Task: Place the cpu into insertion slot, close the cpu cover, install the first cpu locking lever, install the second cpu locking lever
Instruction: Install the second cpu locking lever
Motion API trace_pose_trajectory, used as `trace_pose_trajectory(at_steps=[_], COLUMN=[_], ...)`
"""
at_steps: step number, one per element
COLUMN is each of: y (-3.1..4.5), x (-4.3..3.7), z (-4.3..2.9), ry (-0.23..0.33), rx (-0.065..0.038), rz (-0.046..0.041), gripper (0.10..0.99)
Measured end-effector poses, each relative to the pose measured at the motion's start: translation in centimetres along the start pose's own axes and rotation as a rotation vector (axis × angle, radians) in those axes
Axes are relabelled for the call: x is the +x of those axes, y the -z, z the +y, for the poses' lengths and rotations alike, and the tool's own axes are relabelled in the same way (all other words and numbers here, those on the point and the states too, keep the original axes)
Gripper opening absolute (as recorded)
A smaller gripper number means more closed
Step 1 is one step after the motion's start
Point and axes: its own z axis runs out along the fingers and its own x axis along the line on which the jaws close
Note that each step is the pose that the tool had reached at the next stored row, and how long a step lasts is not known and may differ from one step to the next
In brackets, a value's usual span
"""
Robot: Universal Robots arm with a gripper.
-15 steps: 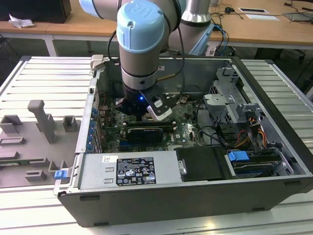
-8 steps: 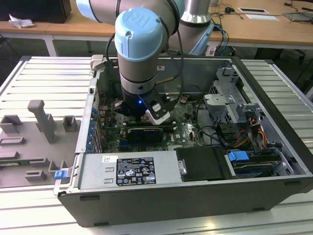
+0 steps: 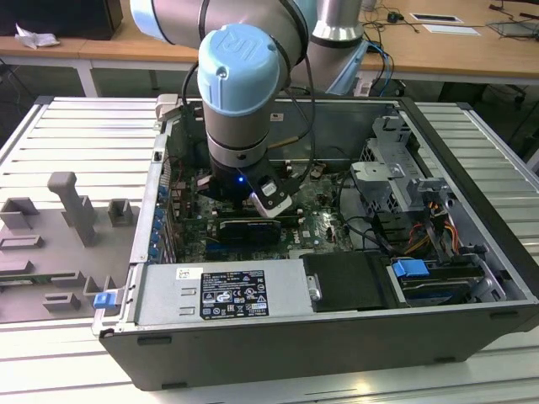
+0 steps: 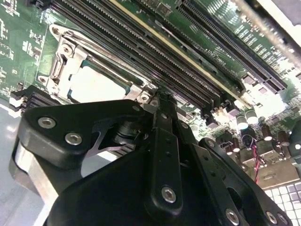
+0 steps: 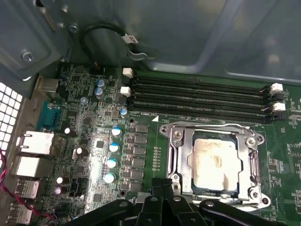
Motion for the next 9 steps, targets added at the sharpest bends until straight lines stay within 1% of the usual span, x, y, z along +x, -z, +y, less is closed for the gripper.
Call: trace_pose_trajectory(at_steps=[3,5,6,7,9], y=[0.37,0.91,1.55,1.78,1.98], x=[0.00,-0.02,-0.04,-0.05,-0.06], z=[0.12,0.30,0.50,0.58,0.64], ry=[0.000,0.000,0.000,0.000,0.000], rx=[-0.002,-0.001,-0.001,-0.001,-0.001], rz=[-0.0002,-0.0001,-0.0002,-0.0002,-0.0001], gripper=[0.106,0.106,0.106,0.106,0.106])
